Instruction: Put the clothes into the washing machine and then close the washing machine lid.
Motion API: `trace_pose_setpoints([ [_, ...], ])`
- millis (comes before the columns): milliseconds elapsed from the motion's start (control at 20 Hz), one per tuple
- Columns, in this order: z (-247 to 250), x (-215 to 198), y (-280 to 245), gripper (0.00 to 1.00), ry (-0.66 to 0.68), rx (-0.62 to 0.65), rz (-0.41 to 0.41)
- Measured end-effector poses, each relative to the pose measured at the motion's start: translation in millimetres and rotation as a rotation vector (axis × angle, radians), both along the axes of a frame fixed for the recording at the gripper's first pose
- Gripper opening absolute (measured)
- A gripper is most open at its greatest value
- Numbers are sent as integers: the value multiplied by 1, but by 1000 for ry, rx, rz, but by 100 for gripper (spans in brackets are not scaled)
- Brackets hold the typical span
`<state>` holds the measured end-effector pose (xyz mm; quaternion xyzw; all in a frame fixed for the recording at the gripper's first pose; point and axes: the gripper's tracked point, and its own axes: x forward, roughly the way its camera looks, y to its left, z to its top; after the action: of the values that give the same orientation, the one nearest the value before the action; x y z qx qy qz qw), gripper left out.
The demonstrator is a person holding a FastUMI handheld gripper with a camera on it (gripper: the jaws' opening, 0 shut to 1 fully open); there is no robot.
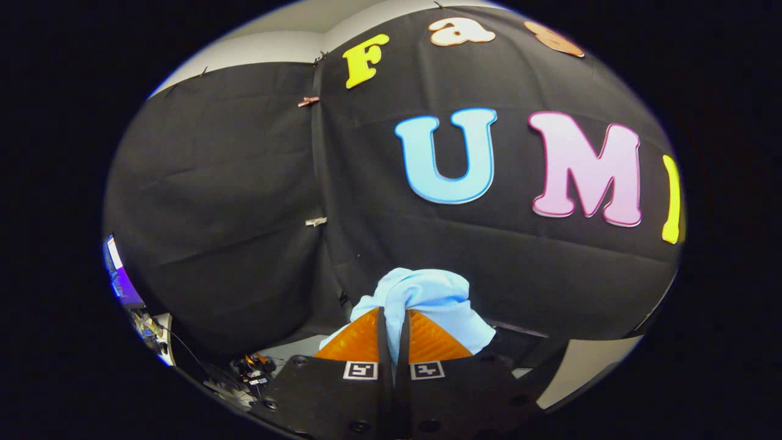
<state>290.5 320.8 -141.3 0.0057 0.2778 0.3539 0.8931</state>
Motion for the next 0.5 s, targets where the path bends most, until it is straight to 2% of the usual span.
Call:
trace_pose_setpoints([
  [250,-105,-4,18,5,68,-87,95],
  [500,-152,-11,20,5,149,-151,114],
])
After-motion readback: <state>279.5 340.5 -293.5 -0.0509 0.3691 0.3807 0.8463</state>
